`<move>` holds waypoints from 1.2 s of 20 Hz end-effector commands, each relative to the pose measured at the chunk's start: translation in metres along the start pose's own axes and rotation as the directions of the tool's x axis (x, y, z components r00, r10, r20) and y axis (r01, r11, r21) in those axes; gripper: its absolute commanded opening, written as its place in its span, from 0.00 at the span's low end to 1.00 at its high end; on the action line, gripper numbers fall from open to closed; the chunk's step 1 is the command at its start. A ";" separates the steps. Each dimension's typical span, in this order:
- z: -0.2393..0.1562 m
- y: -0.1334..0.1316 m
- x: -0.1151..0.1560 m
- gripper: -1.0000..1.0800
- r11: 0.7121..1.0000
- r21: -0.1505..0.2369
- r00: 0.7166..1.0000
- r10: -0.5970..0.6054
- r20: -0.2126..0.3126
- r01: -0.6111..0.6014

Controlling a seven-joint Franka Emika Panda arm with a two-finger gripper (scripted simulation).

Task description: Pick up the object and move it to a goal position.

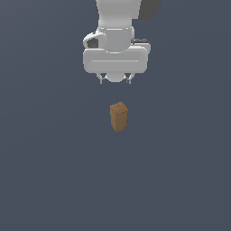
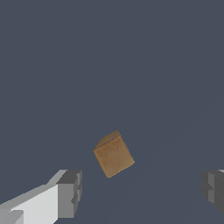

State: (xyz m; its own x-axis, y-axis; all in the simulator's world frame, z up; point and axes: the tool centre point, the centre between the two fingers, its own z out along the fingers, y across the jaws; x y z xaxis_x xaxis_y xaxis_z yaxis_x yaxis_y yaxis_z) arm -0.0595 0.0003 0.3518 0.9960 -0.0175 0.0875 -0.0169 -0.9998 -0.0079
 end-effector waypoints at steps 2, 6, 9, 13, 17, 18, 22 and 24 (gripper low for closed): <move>0.000 0.000 0.000 0.96 1.000 0.000 1.000 0.001 0.000 -0.001; 0.001 0.002 -0.002 0.96 1.000 -0.003 1.000 0.015 0.009 -0.015; 0.003 0.003 -0.003 0.96 1.000 -0.005 0.999 0.027 0.017 -0.027; 0.003 0.003 -0.003 0.96 1.000 -0.005 0.999 0.028 0.018 -0.028; 0.005 0.003 -0.003 0.96 0.999 -0.006 0.999 0.040 0.019 -0.040; 0.006 0.003 -0.003 0.96 0.999 -0.006 0.999 0.046 0.019 -0.046; 0.011 0.002 -0.004 0.96 0.997 -0.007 0.996 0.083 0.021 -0.083; 0.015 0.001 -0.005 0.96 0.994 -0.007 0.994 0.108 0.023 -0.108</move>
State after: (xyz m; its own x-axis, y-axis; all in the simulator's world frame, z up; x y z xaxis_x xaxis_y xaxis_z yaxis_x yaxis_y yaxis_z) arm -0.0627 -0.0013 0.3391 0.9920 -0.1079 0.0648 -0.1075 -0.9942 -0.0089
